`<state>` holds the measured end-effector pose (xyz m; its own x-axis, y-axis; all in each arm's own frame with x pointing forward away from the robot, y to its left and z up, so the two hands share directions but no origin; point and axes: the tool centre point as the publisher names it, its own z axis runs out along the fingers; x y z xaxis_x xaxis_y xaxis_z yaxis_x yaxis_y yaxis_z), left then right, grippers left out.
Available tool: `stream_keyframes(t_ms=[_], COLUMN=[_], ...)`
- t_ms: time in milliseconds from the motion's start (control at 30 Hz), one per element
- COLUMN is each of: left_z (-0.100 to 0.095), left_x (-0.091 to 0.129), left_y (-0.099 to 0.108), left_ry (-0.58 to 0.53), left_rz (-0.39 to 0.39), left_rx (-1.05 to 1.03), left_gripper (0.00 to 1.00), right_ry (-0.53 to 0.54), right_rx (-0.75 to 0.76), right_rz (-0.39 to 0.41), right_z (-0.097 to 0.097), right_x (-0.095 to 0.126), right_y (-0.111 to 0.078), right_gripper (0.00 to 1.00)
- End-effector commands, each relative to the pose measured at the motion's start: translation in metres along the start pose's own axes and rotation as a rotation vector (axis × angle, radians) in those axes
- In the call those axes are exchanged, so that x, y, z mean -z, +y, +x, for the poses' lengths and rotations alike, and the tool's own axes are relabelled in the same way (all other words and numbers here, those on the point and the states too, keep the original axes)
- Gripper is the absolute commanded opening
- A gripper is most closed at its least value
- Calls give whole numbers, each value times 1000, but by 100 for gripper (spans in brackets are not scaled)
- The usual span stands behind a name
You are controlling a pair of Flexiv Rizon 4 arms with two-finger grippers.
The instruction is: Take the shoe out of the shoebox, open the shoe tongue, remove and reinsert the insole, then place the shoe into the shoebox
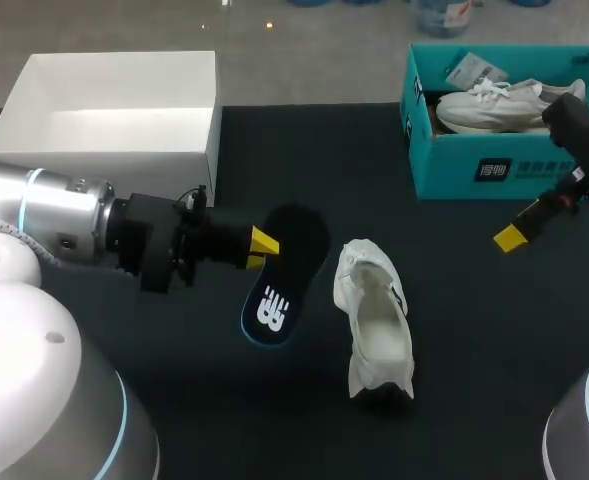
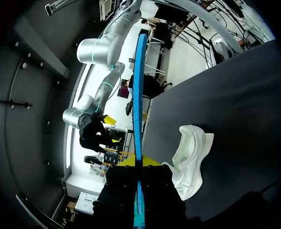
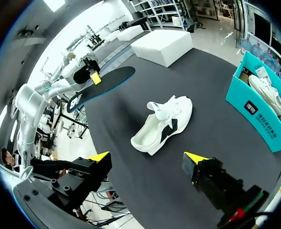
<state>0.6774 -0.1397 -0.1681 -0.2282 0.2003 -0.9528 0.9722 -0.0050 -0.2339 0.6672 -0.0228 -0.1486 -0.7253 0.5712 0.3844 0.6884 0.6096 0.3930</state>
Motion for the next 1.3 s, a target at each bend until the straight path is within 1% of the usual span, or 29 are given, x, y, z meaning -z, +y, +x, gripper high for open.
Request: stream_keyframes(t_ms=[33,667,767,833,867,1000,1167,1300], left_z=[0,0,8,13,16,29,46,61], left_x=[-1,-1,-3,-6,-7,-20,-34,-42], left_y=[1,1,-9,-20,-25,-42,-55,-63], left_ry=[1,1,24,56,50,88,139,154], left_rz=[2,2,35,63,79,136,159,194], left_rx=[-1,-1,43,73,78,98,154,206], left_gripper=[0,0,0,0,0,0,0,0], right_ry=[0,0,0,0,0,0,0,0], right_rx=[-1,-1,-1,-1,-1,-1,-1,-1], right_rz=[2,2,2,2,2,2,2,2], right_z=[-1,-1,-1,-1,-1,-1,-1,-1], right_x=[-1,-1,-1,-1,-1,-1,-1,-1], right_y=[0,0,0,0,0,0,0,0], right_gripper=[100,100,100,100,100,100,100,100])
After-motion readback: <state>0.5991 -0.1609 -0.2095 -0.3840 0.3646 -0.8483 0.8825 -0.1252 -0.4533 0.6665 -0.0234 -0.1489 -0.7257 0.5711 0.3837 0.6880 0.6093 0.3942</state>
